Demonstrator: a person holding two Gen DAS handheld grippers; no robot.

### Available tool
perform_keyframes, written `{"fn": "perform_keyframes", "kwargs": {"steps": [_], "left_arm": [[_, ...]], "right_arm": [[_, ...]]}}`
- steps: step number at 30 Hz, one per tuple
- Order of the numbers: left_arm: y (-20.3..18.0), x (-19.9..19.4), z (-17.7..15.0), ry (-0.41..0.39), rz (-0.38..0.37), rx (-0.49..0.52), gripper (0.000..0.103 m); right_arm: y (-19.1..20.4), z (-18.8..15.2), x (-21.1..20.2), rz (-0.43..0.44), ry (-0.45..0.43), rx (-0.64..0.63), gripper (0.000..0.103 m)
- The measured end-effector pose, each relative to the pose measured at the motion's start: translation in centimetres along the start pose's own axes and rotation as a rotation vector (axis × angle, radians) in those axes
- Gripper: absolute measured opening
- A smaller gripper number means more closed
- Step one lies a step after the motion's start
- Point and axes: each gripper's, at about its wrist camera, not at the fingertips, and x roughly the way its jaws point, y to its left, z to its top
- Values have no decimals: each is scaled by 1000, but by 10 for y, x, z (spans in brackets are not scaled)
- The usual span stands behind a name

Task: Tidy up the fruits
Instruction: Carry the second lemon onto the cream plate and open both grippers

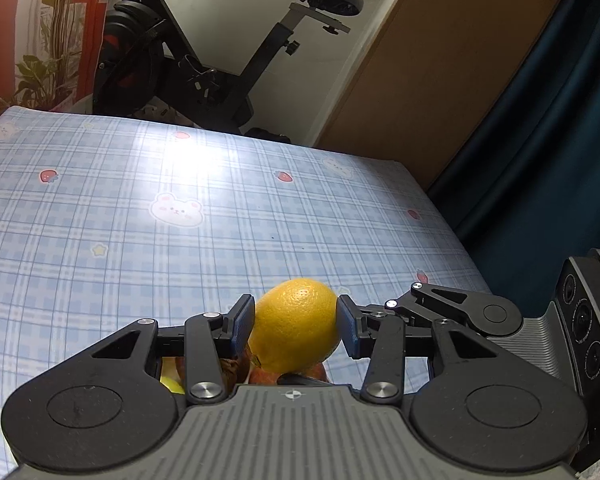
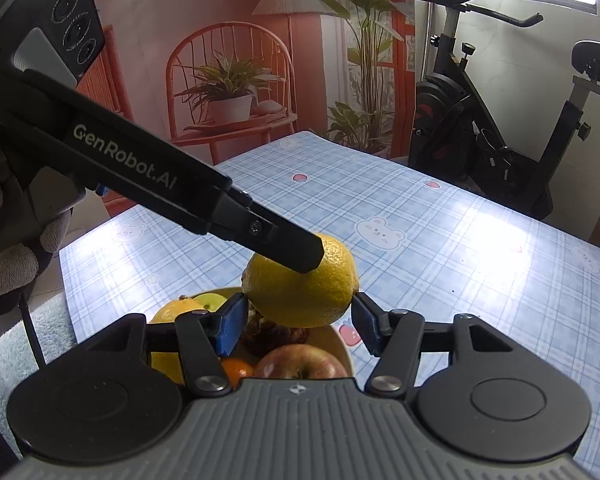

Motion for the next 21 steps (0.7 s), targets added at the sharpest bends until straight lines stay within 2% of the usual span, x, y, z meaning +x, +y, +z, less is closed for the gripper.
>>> {"fn": "perform_keyframes", "kwargs": {"steps": [10,21], "left_arm": [[-24,-18,-35,37,-14,49,47],[-15,-8,-56,101,13,66,47]], "right_arm": [[28,-25,-34,-2,36,-7,60],[33,-46,-25,50,88,55,60]]}}
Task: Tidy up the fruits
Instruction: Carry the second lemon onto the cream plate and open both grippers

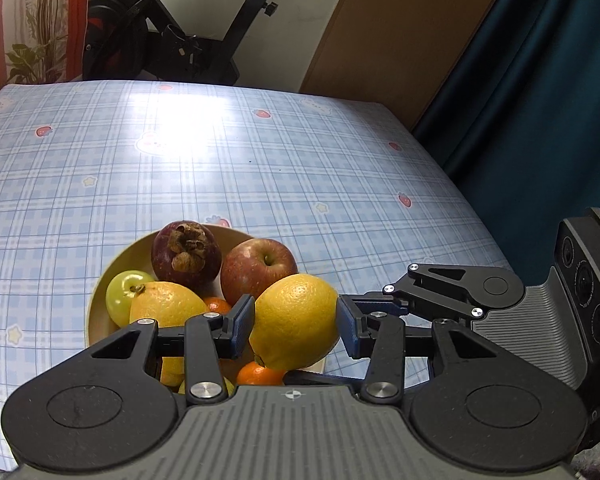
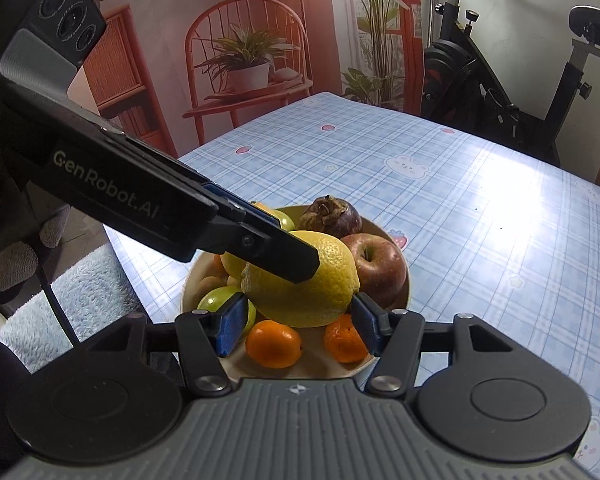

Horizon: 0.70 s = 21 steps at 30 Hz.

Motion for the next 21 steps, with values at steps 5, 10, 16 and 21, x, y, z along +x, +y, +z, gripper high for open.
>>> {"fn": "perform_keyframes", "kwargs": {"steps": [5,10,16,21], "left_arm": [[5,6,-3,18,10,-5,47],[11,13,-7,36,8,-20,47],[16,10,-10,31,8,-48,45],[17,6,-10,7,17,-46,45]], "right_arm": [[-5,-2,8,28,13,32,60],[-8,-3,14,52,22,41,59],[-8,-2,16,68,12,45,58],[-9,-3,18,62,9,48,58]]}}
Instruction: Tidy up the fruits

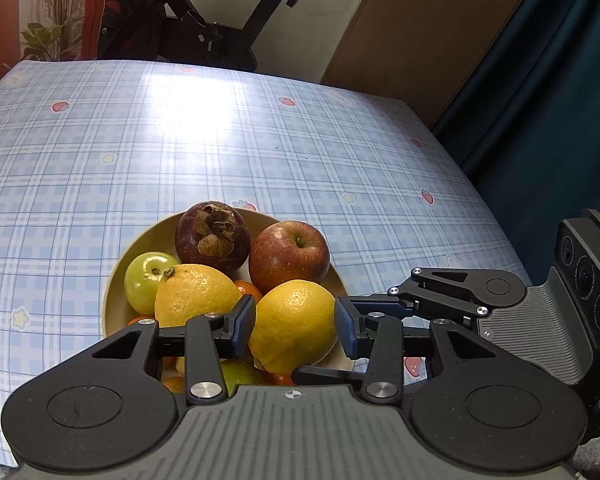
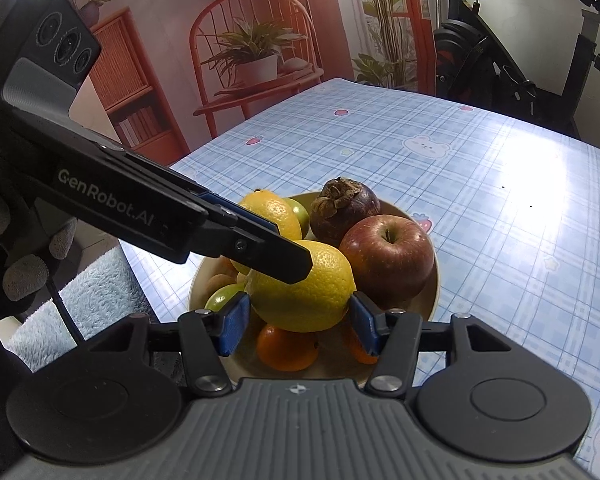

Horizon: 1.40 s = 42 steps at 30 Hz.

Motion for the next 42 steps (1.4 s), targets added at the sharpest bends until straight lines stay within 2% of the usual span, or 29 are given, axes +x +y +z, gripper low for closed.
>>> {"fn": "perform_keyframes", "kwargs": {"steps": [4,7,10,13,14,15,22,26,28,31,33,36,39,42], "left_arm": [[-7,-14,-3,-30,14,16,45],[-12,-28,-8,-86,41,29,46],[-9,-39,-12,-143,54,-3,48],[-3,-54,-17,-185,76,-44,56],[-1,-60,-19,-202,81,-51,63],[1,-67,-21,-224,96,-56,69],[4,-81,-26,-290,206,-75,75],[-9,-89,-22,-311,344,-5,77],[-15,-93,-21,-326,377,18,78],[-22,-101,-20,-353,411,48,84],[-27,-102,-18,-372,465,74,87],[-33,-106,-17,-392,550,94,89],[-32,-111,-15,-395,532,77,90],[-32,-116,-16,-397,517,63,90]], "right_arm": [[0,-1,-1,-8,-4,10,58],[2,1,0,-16,-2,16,60],[4,2,0,-31,-11,26,61],[4,1,-4,-48,-35,44,68],[4,1,-6,-58,-44,52,69],[4,1,-8,-64,-55,62,71],[-1,-5,-29,-118,-133,133,78],[-1,-2,-47,-188,-204,165,92],[0,0,-54,-226,-240,182,98],[1,3,-63,-285,-291,210,101],[3,5,-66,-301,-315,215,103],[7,9,-65,-325,-292,192,103],[9,11,-61,-369,-267,162,103],[7,10,-64,-388,-274,196,103]]}}
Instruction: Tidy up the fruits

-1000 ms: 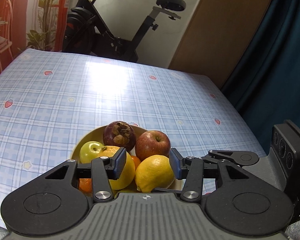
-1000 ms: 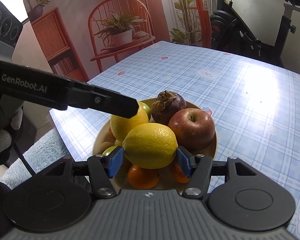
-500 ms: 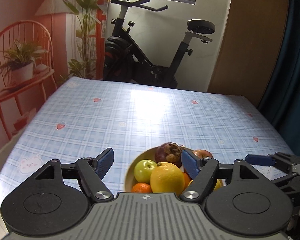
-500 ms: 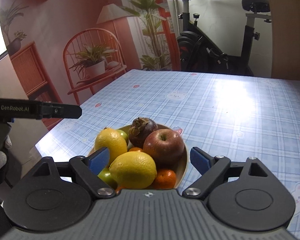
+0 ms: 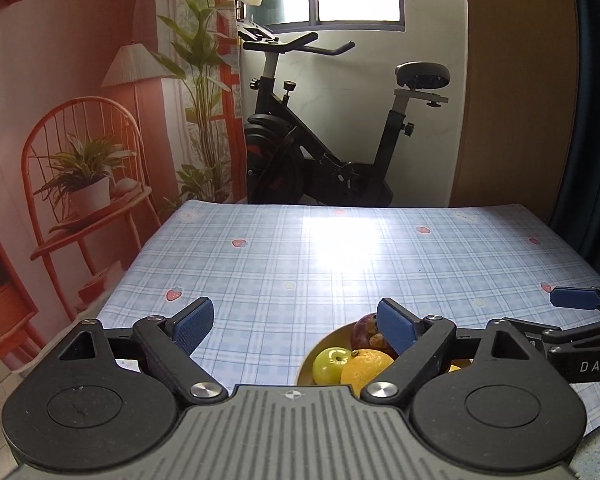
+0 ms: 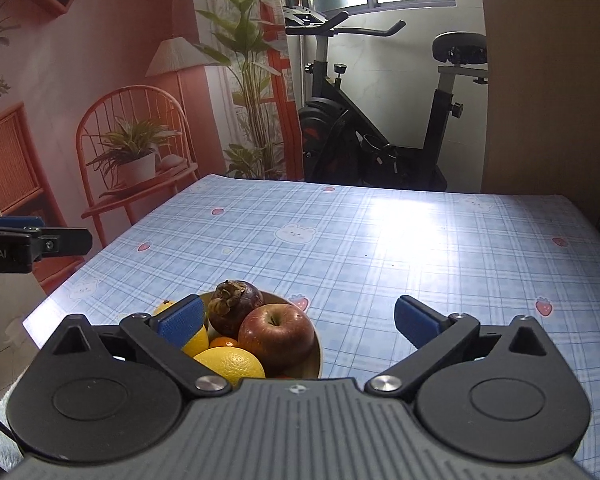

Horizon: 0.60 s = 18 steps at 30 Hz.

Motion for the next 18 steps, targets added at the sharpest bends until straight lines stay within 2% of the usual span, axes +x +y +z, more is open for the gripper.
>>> {"fn": "perform_keyframes", "kwargs": {"steps": [5,12,18], "left_arm": [[-1,-6,-1,-19,22,7,90],[2,-7,-2,-17,-54,-42,90],[2,-12,2,-28,-64,-47,91]], "right_arm": [[-3,3,-1,-53,10,29,103],[-5,9,-10,-88,-10,39,103],[-3,18,-22,-106,-32,43,103]]}}
